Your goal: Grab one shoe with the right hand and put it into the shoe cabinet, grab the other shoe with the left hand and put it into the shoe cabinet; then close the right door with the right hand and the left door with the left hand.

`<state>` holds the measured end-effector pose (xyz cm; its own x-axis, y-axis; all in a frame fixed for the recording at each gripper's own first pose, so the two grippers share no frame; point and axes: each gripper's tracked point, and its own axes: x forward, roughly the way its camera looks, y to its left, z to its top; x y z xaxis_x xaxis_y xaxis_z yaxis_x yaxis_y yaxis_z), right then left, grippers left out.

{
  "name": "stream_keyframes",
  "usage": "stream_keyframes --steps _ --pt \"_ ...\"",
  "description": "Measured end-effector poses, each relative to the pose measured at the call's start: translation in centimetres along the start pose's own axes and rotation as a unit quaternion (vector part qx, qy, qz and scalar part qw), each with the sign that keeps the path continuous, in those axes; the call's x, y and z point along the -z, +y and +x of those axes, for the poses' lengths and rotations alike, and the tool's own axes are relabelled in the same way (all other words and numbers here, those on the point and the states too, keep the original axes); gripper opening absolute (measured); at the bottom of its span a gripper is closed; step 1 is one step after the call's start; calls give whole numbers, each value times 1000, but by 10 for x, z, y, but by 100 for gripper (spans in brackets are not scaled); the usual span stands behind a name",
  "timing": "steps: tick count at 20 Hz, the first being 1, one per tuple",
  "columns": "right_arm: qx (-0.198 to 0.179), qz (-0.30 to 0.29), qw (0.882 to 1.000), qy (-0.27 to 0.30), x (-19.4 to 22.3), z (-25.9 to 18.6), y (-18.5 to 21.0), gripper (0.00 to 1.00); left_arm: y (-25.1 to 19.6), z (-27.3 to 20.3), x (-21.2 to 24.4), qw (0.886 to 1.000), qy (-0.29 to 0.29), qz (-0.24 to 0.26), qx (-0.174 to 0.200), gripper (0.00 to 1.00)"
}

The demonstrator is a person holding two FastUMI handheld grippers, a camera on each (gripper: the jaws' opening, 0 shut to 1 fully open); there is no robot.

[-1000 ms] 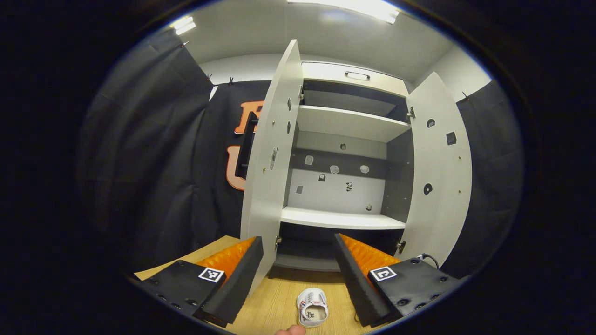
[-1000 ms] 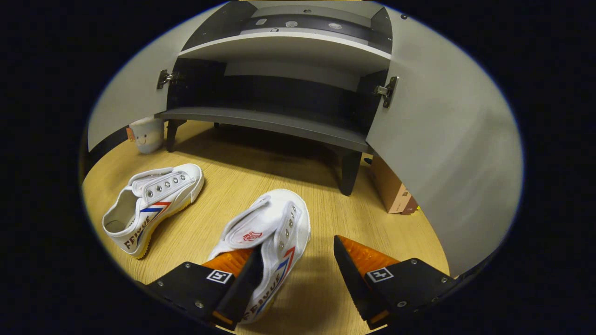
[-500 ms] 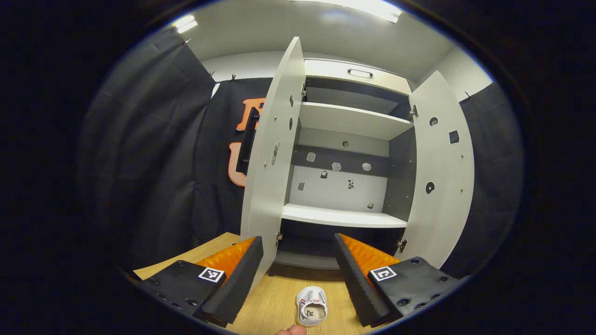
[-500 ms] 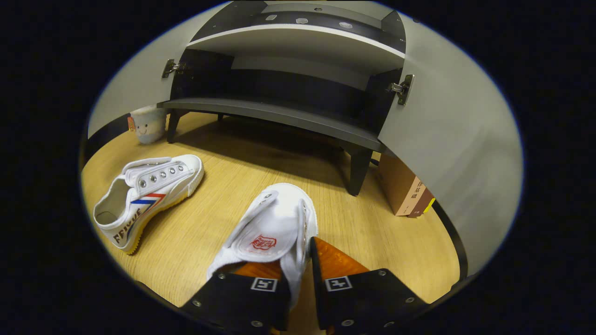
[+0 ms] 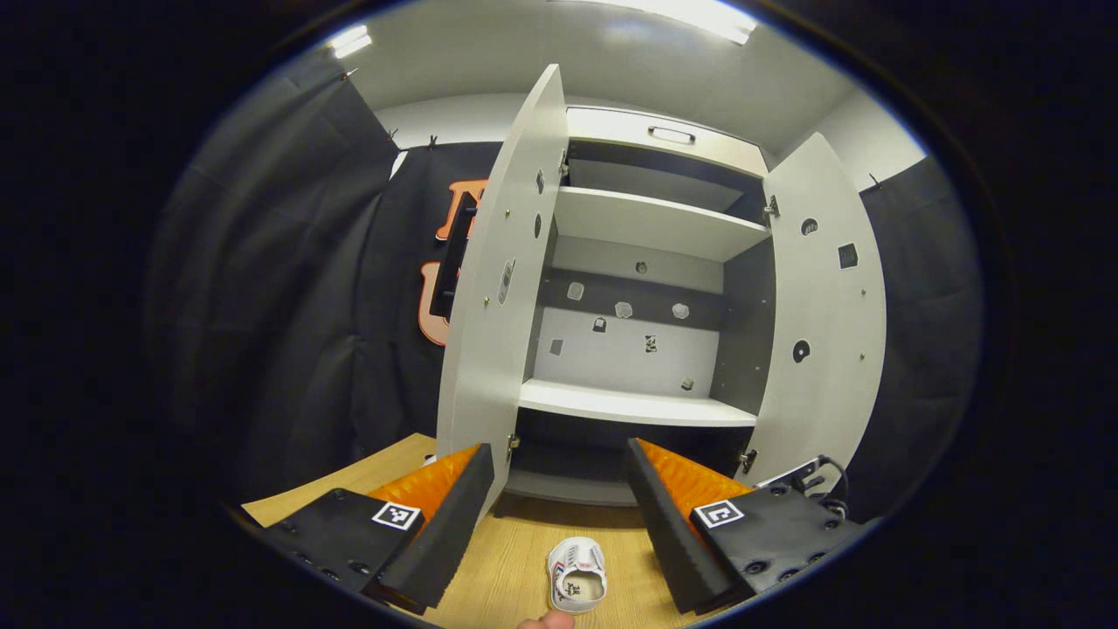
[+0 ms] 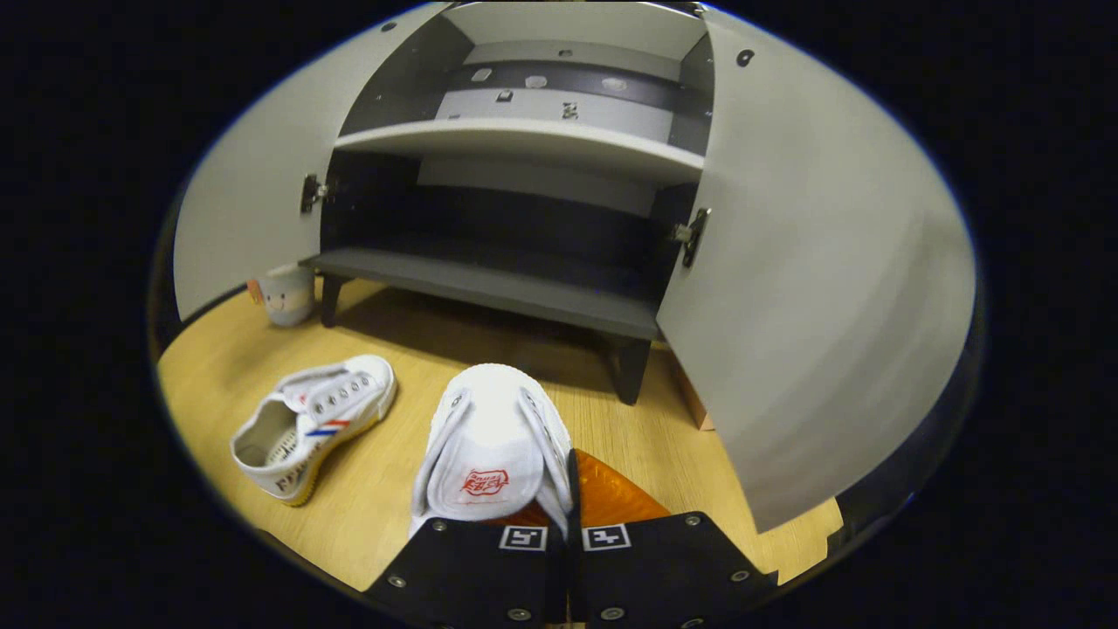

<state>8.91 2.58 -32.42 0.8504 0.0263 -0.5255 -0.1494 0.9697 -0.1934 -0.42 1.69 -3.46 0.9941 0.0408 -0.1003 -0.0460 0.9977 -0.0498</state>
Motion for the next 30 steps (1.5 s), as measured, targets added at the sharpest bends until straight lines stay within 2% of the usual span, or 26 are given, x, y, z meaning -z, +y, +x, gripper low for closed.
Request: stream_keyframes --steps 4,6,9,13,16,20,24,27,30 --pt "7 5 998 -62 -87 -64 -3 0 -9 3 1 1000 -3 -3 21 98" --pt "16 25 996 -86 -146 -92 -7 0 -11 4 0 1000 -6 -4 29 98" --pt "33 22 990 -135 -225 -113 -19 0 -15 5 1 999 -7 -6 38 98" --pt "53 4 982 -180 -315 -94 -29 0 -15 3 3 999 -3 -8 43 98" --pt "71 3 981 -180 -364 -45 -35 0 -12 2 5 999 3 -6 39 98" --pt "85 23 988 -130 -382 43 -40 0 -6 0 9 999 11 -11 33 98" --pt "110 34 991 -67 -370 126 -52 0 9 0 11 1000 14 -10 15 98" --pt "137 29 989 -41 -363 163 -64 0 28 0 13 1000 14 -10 -8 98" --pt "142 39 989 -17 -356 183 -67 0 42 2 17 999 21 -18 -27 98"
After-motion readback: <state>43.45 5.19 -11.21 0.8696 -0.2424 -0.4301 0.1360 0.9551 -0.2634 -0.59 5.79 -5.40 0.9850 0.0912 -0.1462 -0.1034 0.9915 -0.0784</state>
